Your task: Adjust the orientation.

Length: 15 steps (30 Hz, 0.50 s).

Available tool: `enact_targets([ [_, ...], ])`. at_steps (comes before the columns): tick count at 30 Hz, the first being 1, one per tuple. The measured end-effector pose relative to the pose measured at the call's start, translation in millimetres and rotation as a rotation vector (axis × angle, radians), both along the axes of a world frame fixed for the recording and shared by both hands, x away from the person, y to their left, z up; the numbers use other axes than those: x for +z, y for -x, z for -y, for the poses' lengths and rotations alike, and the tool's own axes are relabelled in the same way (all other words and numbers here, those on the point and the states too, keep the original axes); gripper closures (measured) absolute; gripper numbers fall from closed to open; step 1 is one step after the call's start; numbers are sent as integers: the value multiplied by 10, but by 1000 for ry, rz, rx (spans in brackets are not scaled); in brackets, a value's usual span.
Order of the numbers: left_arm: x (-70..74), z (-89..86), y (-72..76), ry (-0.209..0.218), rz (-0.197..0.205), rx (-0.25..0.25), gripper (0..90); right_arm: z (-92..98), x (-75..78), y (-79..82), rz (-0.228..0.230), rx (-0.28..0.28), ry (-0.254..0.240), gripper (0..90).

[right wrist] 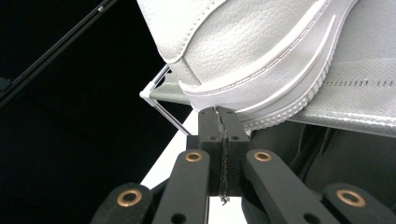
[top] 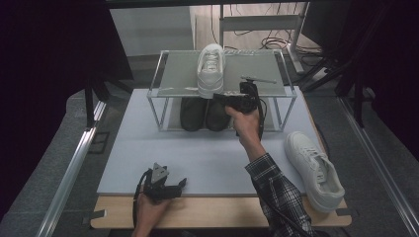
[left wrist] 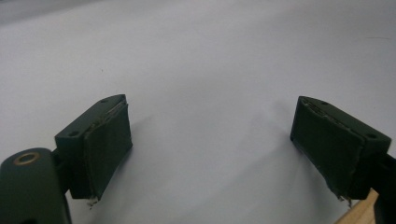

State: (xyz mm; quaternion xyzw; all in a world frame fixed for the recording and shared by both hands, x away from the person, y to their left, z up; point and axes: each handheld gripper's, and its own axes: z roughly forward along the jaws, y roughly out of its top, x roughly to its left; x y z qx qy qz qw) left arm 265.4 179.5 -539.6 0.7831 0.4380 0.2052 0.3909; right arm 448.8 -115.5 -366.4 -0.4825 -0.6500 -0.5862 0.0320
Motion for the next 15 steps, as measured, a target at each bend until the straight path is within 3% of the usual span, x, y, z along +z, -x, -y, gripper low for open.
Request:
enact_targets([
  [15,0,0,0,0,0,0,123,-33,6,-23,5,-5,19,893],
])
